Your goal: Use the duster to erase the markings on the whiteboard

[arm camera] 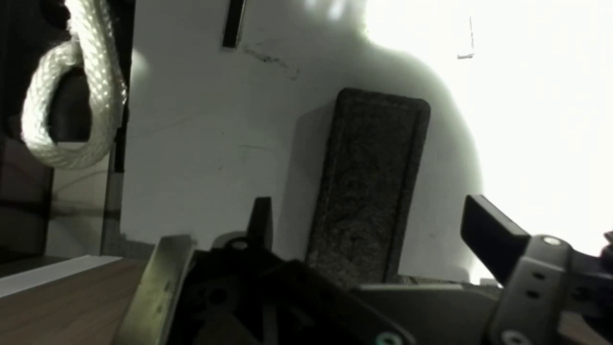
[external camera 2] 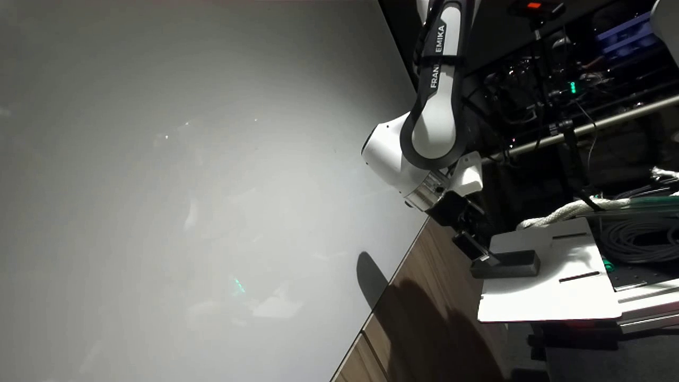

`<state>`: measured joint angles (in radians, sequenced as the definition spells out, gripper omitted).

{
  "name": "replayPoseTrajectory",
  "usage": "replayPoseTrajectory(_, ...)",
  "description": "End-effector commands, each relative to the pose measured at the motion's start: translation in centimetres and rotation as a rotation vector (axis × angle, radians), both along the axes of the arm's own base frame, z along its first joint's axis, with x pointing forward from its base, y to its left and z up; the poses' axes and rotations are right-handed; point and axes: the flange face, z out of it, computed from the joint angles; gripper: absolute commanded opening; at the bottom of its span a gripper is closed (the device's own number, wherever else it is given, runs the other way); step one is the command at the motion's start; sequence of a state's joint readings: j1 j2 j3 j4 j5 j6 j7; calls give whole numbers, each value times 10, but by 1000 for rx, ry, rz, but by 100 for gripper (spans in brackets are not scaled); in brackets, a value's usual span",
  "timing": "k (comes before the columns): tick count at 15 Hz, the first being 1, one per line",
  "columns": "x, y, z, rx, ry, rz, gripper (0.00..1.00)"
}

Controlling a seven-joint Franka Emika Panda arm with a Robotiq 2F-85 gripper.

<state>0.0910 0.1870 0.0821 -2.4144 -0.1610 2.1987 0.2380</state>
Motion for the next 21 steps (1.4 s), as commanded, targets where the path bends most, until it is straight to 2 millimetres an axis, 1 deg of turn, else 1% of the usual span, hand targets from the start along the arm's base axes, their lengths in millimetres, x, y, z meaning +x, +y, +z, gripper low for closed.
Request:
replayPoseTrajectory(1,-1,2,55,-15,-86,32,100)
replayPoseTrajectory(4,-4,19,102,61,-129,21,100)
replayPoseTrajectory(8,-9,50,168,152,-207,8,100)
replayPoseTrajectory(13,-11,76,227,212,-359,-18,100)
replayPoseTrajectory(16,-13,92,251,230,-409,-22,100)
replayPoseTrajectory(17,-10,82,236,206,-376,-1,100)
replayPoseTrajectory(19,-11,89,246,209,-398,-1,100)
replayPoseTrajectory(21,-12,91,247,209,-399,0,100)
